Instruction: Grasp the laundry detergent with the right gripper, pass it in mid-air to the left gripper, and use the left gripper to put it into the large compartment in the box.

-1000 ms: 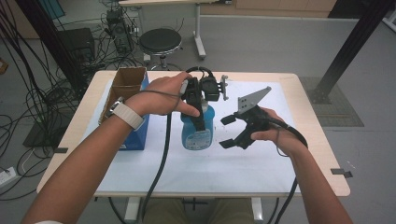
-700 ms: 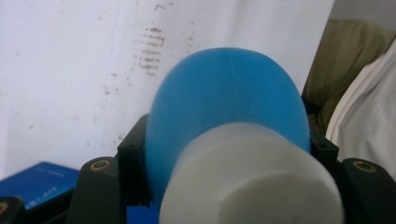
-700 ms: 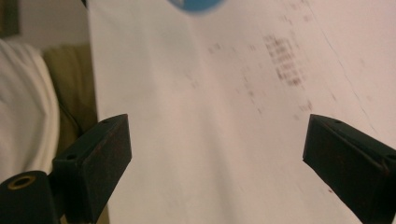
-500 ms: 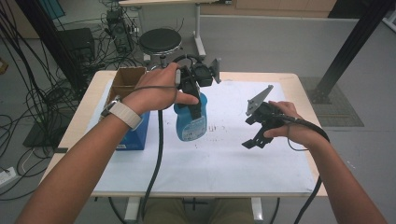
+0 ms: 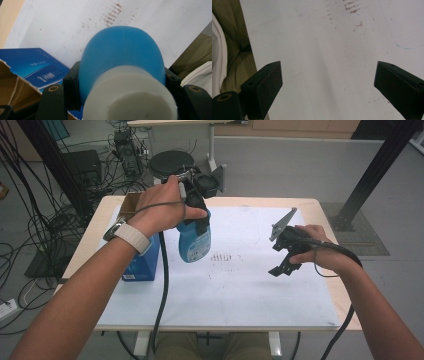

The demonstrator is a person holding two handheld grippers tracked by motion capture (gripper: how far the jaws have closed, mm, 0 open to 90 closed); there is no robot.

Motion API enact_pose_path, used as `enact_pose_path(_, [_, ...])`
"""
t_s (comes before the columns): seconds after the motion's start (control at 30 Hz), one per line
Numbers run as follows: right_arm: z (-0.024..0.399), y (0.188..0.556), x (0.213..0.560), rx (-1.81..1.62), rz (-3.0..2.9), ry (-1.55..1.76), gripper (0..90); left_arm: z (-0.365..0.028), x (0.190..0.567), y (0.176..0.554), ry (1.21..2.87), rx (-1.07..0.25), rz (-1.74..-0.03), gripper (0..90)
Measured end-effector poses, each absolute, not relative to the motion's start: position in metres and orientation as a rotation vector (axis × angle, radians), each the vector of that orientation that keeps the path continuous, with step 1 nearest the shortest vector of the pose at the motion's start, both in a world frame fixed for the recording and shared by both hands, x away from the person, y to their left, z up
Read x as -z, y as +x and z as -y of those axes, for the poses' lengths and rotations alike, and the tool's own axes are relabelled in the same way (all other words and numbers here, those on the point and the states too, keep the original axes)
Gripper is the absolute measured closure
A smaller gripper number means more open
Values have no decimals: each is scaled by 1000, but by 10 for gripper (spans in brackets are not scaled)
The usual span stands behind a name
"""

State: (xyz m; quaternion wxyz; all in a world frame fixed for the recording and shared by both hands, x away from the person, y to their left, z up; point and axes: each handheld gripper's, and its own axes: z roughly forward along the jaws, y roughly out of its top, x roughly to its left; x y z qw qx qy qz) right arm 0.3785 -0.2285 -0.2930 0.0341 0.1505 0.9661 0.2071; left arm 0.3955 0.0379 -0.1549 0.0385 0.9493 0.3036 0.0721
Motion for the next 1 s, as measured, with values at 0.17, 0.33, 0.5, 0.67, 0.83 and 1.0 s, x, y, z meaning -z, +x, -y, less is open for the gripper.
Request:
enact_pose_path(0.17, [226, 378, 289, -625, -2972, 446, 88, -40, 147, 398, 2898, -234, -996, 372])
enact_pose_path(0.33, [227, 376, 287, -595, -2975, 433, 88, -42, 139, 398, 2875, -238, -1056, 372])
enact_pose_path(0.5, [230, 376, 285, -578, -2975, 430, 88, -46, 128, 398, 2837, -260, -1144, 372])
enact_pose_path(0.67, [231, 375, 282, -563, -2972, 423, 92, -53, 117, 399, 2798, -271, -1237, 372])
enact_pose_path(0.83, [231, 376, 280, -549, -2975, 408, 93, -62, 107, 402, 2765, -287, -1321, 372])
enact_pose_path(1.0, [231, 379, 280, -530, -2974, 398, 96, -70, 99, 405, 2740, -303, -1387, 372])
